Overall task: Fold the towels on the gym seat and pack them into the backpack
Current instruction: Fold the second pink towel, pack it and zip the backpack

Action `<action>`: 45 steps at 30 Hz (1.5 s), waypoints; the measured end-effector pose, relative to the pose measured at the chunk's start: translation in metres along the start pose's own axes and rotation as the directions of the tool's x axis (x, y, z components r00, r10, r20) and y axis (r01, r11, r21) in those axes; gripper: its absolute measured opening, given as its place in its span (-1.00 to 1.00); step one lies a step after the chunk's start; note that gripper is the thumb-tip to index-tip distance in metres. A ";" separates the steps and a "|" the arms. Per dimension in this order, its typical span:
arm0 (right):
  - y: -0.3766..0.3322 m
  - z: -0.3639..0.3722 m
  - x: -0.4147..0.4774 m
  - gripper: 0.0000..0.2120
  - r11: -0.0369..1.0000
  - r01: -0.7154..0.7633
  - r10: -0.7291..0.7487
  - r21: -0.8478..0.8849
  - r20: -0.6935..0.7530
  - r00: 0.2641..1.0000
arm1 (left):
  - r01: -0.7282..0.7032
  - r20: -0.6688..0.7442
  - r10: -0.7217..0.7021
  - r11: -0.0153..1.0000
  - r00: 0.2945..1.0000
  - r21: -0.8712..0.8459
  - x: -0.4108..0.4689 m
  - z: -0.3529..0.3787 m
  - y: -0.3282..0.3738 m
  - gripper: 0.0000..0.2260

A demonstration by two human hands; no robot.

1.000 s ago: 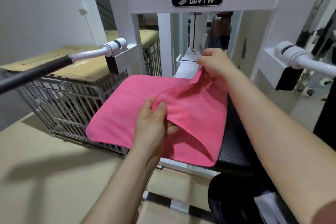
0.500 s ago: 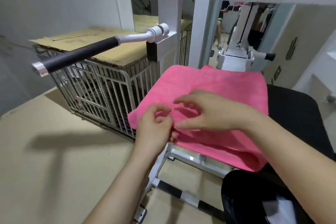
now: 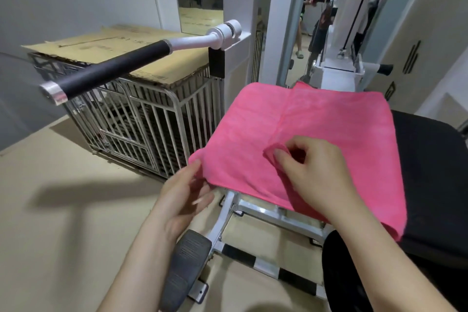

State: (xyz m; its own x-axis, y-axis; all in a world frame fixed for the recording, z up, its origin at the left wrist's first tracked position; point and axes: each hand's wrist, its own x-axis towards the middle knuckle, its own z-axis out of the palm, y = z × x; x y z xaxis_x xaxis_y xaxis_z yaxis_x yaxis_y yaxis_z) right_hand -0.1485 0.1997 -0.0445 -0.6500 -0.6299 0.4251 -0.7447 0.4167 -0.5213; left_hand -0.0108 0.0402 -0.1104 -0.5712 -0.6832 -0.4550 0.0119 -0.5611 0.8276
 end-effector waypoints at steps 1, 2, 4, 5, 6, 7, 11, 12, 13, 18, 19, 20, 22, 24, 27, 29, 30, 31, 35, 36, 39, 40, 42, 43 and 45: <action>-0.001 0.000 0.001 -0.65 0.998 -0.047 0.048 0.048 -0.005 0.999 | 0.021 0.022 -0.019 0.996 1.000 -0.084 0.002 -0.002 -0.003 -0.93; 0.000 0.000 0.002 -0.63 0.988 -0.109 0.110 0.108 -0.007 0.994 | -0.015 -0.008 0.014 0.994 1.000 -0.111 0.004 -0.004 -0.004 -0.93; 0.004 -0.001 0.004 -0.62 0.917 -0.252 0.256 0.309 0.029 0.966 | -0.131 -0.114 0.121 0.987 0.986 -0.091 0.006 -0.008 -0.002 -0.81; 0.005 -0.003 0.005 -0.65 0.841 -0.320 0.325 0.435 0.066 0.943 | -0.191 -0.130 0.178 0.977 0.975 -0.092 0.004 -0.008 0.003 -0.77; 0.006 -0.005 0.007 -0.70 0.736 -0.379 0.392 0.561 0.103 0.914 | -0.243 -0.122 0.230 0.964 0.966 -0.106 0.002 -0.009 0.009 -0.73; 0.005 -0.008 0.008 -0.76 0.604 -0.416 0.450 0.679 0.140 0.882 | -0.300 -0.090 0.290 0.947 0.953 -0.117 0.000 -0.009 0.015 -0.68; -0.010 -0.006 0.013 -0.84 0.413 -0.352 0.468 0.840 0.136 0.873 | -0.536 0.199 0.524 0.844 0.828 0.004 -0.016 0.006 0.049 -0.67; -0.015 -0.002 0.015 -0.86 0.465 -0.332 0.425 0.821 0.122 0.897 | -0.583 0.307 0.539 0.810 0.784 0.066 -0.019 0.013 0.057 -0.69; -0.024 0.000 0.017 -0.86 0.509 -0.312 0.375 0.802 0.120 0.919 | -0.614 0.405 0.525 0.779 0.749 0.127 -0.021 0.020 0.062 -0.68; -0.051 0.012 0.029 -0.83 0.702 -0.166 0.157 0.693 0.076 0.985 | -0.778 0.595 0.518 0.521 0.615 0.351 -0.019 0.046 0.075 -0.76; -0.052 0.013 0.030 -0.83 0.699 -0.172 0.163 0.694 0.080 0.983 | -0.793 0.608 0.521 0.489 0.599 0.362 -0.018 0.046 0.075 -0.81; -0.052 0.015 0.030 -0.83 0.702 -0.178 0.172 0.689 0.079 0.982 | -0.806 0.622 0.523 0.463 0.584 0.368 -0.017 0.047 0.075 -0.85; -0.052 0.015 0.029 -0.82 0.726 -0.190 0.195 0.661 0.066 0.978 | -0.854 0.629 0.579 0.334 0.520 0.399 -0.015 0.045 0.076 -0.85; -0.054 0.015 0.027 -0.84 0.748 -0.176 0.194 0.640 0.044 0.980 | -0.890 0.620 0.665 0.156 0.416 0.429 -0.011 0.042 0.080 -0.84; -0.058 0.012 0.026 -0.90 0.776 -0.147 0.195 0.613 -0.011 0.981 | -0.906 0.635 0.701 0.037 0.325 0.422 -0.006 0.038 0.085 -0.83; -0.060 0.012 0.027 -0.93 0.781 -0.141 0.202 0.609 -0.033 0.979 | -0.921 0.654 0.702 0.009 0.282 0.388 -0.006 0.037 0.087 -0.82; -0.061 0.013 0.027 -0.94 0.784 -0.138 0.205 0.605 -0.043 0.978 | -0.930 0.661 0.702 0.006 0.265 0.367 -0.007 0.037 0.088 -0.84; -0.061 0.014 0.027 -0.94 0.792 -0.135 0.206 0.595 -0.053 0.977 | -0.935 0.669 0.700 -0.006 0.250 0.356 -0.008 0.037 0.091 -0.87; -0.061 0.016 0.027 -0.90 0.848 -0.114 0.185 0.517 -0.088 0.979 | -0.902 0.688 0.665 -0.047 0.292 0.428 -0.009 0.041 0.098 -0.83; -0.061 0.016 0.027 -0.88 0.853 -0.111 0.175 0.509 -0.080 0.981 | -0.895 0.689 0.653 -0.037 0.314 0.444 -0.009 0.042 0.100 -0.80; -0.060 0.012 0.025 -0.85 0.883 -0.093 0.138 0.460 -0.065 0.988 | -0.888 0.708 0.614 -0.026 0.348 0.459 -0.007 0.045 0.103 -0.72; -0.060 0.011 0.025 -0.84 0.894 -0.079 0.121 0.442 -0.066 0.990 | -0.890 0.719 0.603 -0.031 0.346 0.455 -0.006 0.046 0.104 -0.71; -0.059 0.009 0.025 -0.85 0.904 -0.052 0.094 0.424 -0.080 0.992 | -0.898 0.742 0.579 -0.038 0.338 0.438 -0.005 0.047 0.106 -0.71; -0.059 0.007 0.025 -0.86 0.904 -0.041 0.086 0.427 -0.087 0.992 | -0.903 0.758 0.563 -0.046 0.329 0.427 -0.005 0.048 0.107 -0.72; -0.058 0.006 0.026 -0.87 0.905 -0.025 0.070 0.425 -0.090 0.993 | -0.915 0.794 0.531 -0.081 0.296 0.395 -0.006 0.051 0.107 -0.76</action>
State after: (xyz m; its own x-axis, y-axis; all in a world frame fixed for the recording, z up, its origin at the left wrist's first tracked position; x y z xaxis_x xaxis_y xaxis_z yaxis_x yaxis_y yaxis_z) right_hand -0.1215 0.1551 -0.0070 -0.7117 -0.5374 0.4525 -0.5932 0.1146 -0.7969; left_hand -0.0481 0.0081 -0.0025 -0.8141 -0.1290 0.5662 0.1974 0.8554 0.4789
